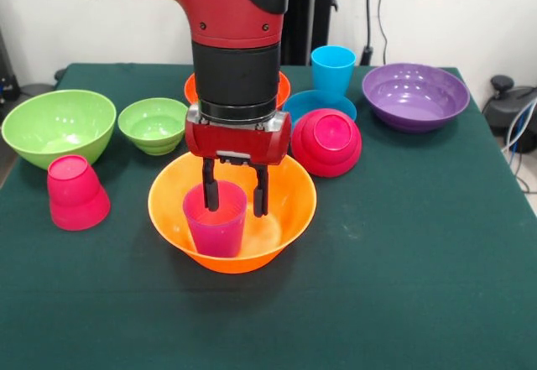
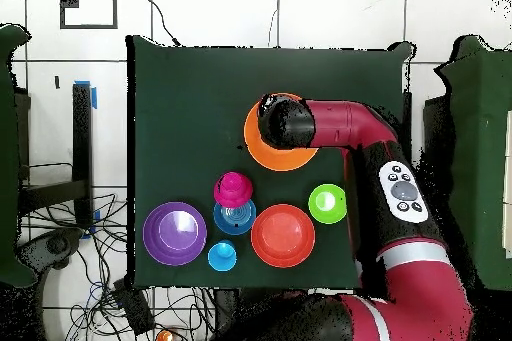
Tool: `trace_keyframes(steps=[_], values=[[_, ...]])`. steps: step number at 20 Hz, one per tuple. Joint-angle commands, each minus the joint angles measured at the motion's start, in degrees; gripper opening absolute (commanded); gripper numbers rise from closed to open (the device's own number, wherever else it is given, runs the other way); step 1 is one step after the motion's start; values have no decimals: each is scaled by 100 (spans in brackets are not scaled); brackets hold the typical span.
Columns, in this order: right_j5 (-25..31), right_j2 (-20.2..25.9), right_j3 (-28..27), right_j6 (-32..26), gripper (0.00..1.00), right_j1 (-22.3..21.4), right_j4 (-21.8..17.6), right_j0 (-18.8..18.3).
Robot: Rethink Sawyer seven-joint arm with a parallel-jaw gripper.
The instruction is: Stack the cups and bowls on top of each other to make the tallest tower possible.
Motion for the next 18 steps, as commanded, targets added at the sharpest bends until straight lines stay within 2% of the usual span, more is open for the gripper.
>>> trace_keyframes(steps=[1, 4, 9, 13, 18], values=[[122, 145, 212, 84, 100, 294, 26, 139], [39, 119, 140, 76, 100, 402, -40, 164], [7, -206, -224, 172, 100, 771, -265, 346], [132, -362, -438, 167, 100, 917, -286, 452], [145, -429, -430, 147, 100, 926, -193, 492]])
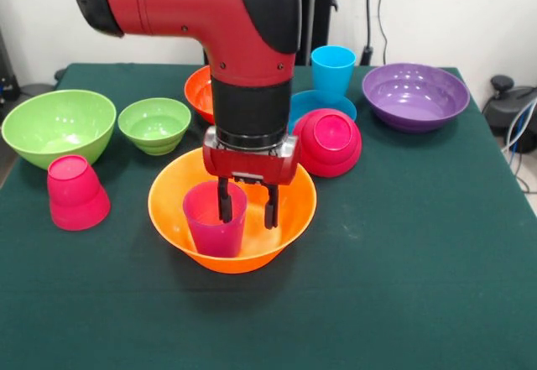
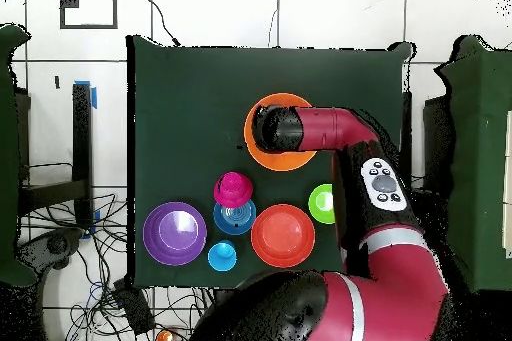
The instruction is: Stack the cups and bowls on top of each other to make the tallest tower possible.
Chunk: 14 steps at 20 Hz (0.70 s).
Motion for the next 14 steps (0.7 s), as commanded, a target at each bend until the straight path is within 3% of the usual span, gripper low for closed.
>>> trace_keyframes(steps=[1, 11, 12, 14], values=[[161, -142, -257, 131, 100, 423, -167, 218], [576, -537, -580, 180, 100, 596, -140, 470], [590, -604, -637, 173, 0, 616, -86, 525], [454, -580, -592, 247, 0, 595, -26, 496]])
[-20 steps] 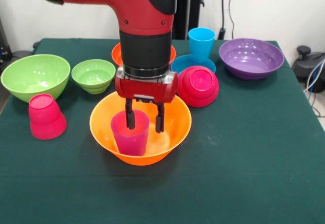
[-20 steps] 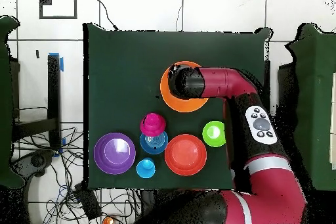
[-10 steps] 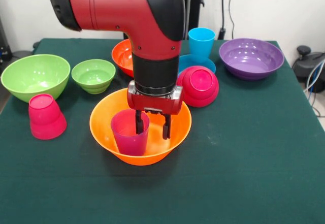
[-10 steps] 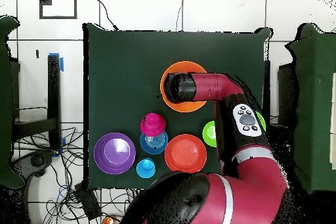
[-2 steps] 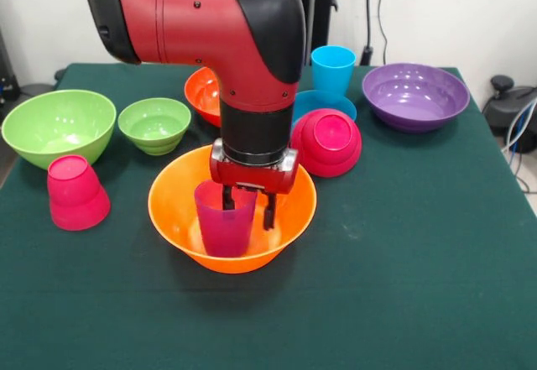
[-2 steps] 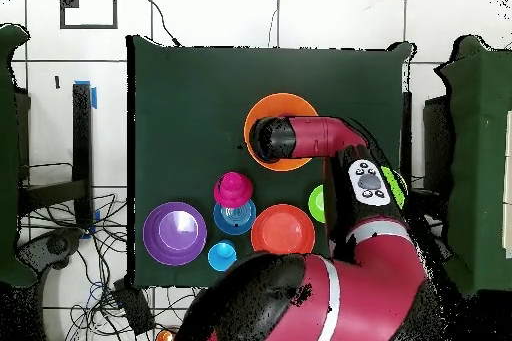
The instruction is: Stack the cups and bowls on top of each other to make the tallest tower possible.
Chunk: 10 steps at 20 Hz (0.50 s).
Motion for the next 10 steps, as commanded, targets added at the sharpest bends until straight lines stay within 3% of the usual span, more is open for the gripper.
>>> trace_keyframes(steps=[1, 10], values=[[391, -132, -443, 284, 0, 188, 5, 208], [392, -242, -261, 204, 0, -29, 42, 197]])
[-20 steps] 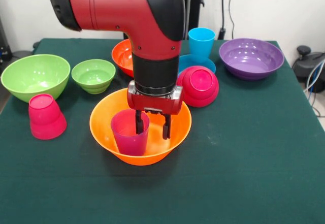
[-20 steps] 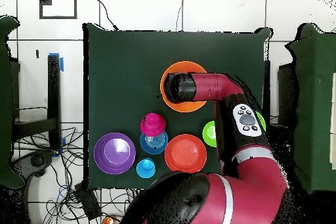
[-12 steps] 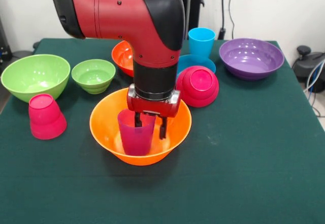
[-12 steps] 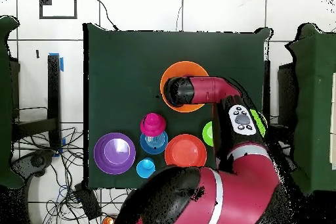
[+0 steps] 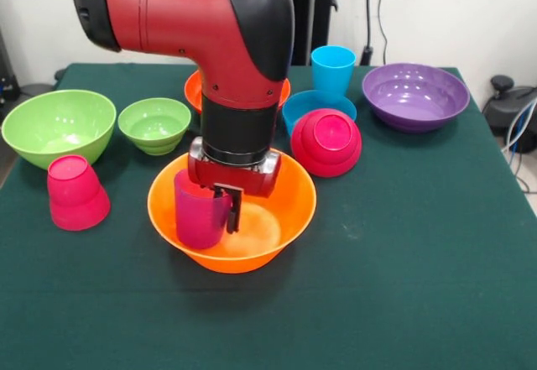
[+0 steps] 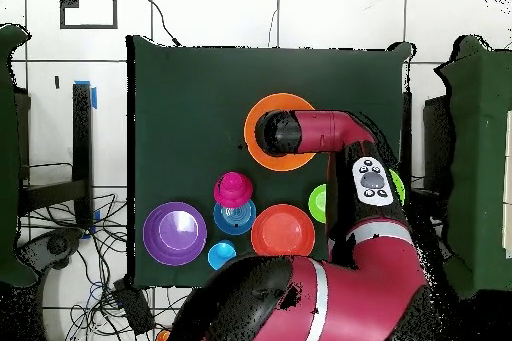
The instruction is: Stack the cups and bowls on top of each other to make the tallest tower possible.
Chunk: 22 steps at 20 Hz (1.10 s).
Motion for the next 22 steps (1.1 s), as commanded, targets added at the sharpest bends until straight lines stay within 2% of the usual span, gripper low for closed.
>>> trace_keyframes(steps=[1, 4, 5, 6, 7, 11, 15, 22], values=[[358, -55, 136, 180, 0, -191, 5, 92], [640, 96, 595, -139, 0, -887, 159, -58], [1014, 354, 792, -386, 0, -1079, 386, -239], [1093, 504, 895, -469, 0, -1147, 486, -332], [1207, 738, 1007, -615, 0, -1172, 623, -481], [1084, 1047, 1109, -786, 0, -994, 672, -657], [567, 1363, 1307, -766, 0, -964, 658, -840], [144, 1615, 1435, -640, 0, -978, 472, -978]])
